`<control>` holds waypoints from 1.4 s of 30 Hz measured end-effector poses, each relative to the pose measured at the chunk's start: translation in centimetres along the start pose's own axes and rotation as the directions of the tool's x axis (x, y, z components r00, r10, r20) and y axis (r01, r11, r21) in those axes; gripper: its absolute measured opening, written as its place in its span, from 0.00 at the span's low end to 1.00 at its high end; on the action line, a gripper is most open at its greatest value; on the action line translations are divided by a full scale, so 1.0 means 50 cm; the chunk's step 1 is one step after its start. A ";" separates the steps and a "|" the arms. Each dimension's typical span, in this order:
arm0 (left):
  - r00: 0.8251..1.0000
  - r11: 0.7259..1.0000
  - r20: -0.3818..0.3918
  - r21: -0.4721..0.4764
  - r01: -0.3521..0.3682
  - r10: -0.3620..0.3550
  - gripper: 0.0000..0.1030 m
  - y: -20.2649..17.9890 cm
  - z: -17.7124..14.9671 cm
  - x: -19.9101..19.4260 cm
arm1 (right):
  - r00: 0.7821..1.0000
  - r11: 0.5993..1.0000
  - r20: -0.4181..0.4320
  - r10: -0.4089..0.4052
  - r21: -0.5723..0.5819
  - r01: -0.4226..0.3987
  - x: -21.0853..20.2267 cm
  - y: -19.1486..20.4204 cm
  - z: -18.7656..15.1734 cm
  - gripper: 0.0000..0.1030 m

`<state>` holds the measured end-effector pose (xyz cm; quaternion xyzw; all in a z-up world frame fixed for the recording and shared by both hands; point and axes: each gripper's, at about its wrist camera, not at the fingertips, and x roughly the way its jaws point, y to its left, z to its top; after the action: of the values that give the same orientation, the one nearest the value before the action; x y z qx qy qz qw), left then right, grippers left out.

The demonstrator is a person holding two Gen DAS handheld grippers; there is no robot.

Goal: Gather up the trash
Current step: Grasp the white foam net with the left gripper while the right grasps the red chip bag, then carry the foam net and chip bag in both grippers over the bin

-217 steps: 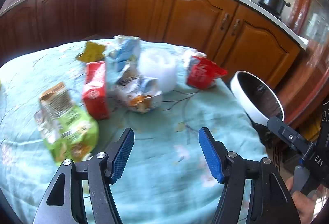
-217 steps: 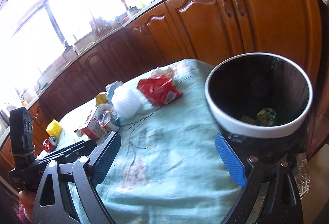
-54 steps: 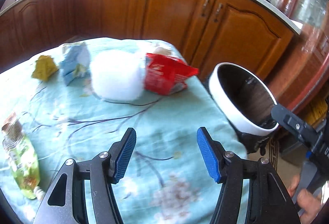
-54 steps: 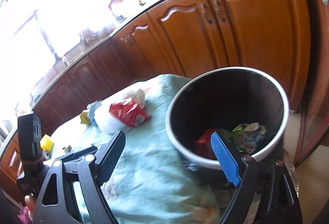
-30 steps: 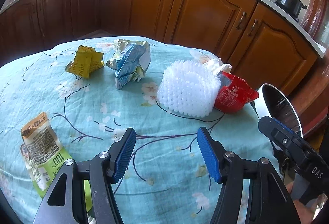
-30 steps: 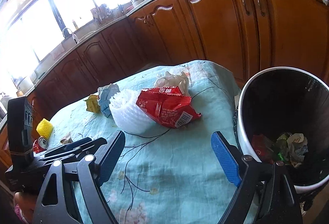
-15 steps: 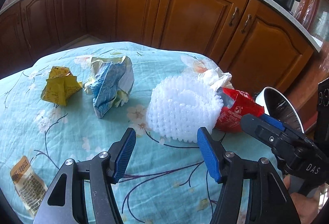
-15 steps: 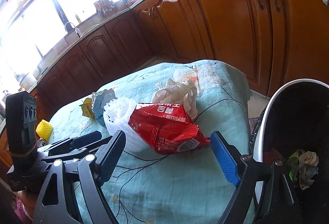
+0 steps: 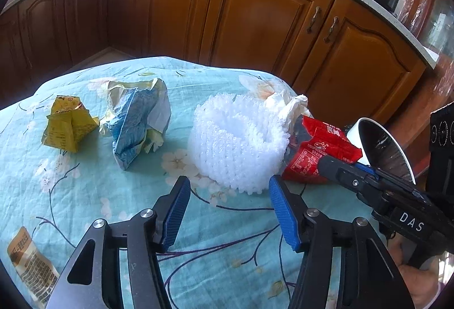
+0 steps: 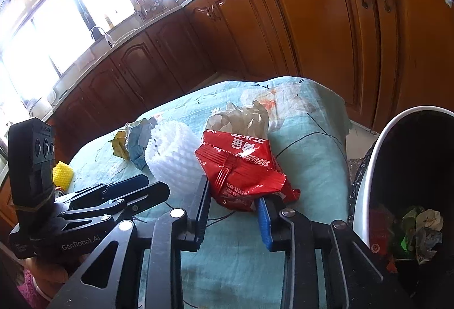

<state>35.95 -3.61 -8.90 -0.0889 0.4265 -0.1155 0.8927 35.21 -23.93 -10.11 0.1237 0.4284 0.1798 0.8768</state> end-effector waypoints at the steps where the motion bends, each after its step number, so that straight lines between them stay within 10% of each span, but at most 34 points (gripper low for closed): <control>1: 1.000 1.000 0.006 -0.003 0.006 -0.006 0.57 -0.001 -0.001 -0.006 | 1.000 1.000 0.006 0.003 0.010 -0.003 -0.007 -0.003 -0.001 0.29; 8: 0.999 0.999 0.024 0.000 -0.038 0.038 0.63 -0.035 0.005 0.005 | 0.999 0.998 0.050 0.015 0.054 -0.017 -0.055 -0.016 -0.008 0.28; 16: 0.998 0.998 0.010 -0.004 -0.063 0.063 0.19 -0.050 0.014 0.051 | 0.999 0.997 0.046 0.012 0.080 -0.016 -0.071 -0.027 -0.024 0.28; 42: 0.993 0.982 0.024 0.151 0.112 -0.117 0.17 -0.212 -0.073 -0.122 | 0.989 0.990 0.136 -0.062 0.135 0.043 -0.238 -0.107 -0.074 0.28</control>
<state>27.97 -12.25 -3.93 -0.0478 0.3961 -0.1968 0.8956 26.64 -33.53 -5.90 0.1821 0.3799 0.1188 0.8991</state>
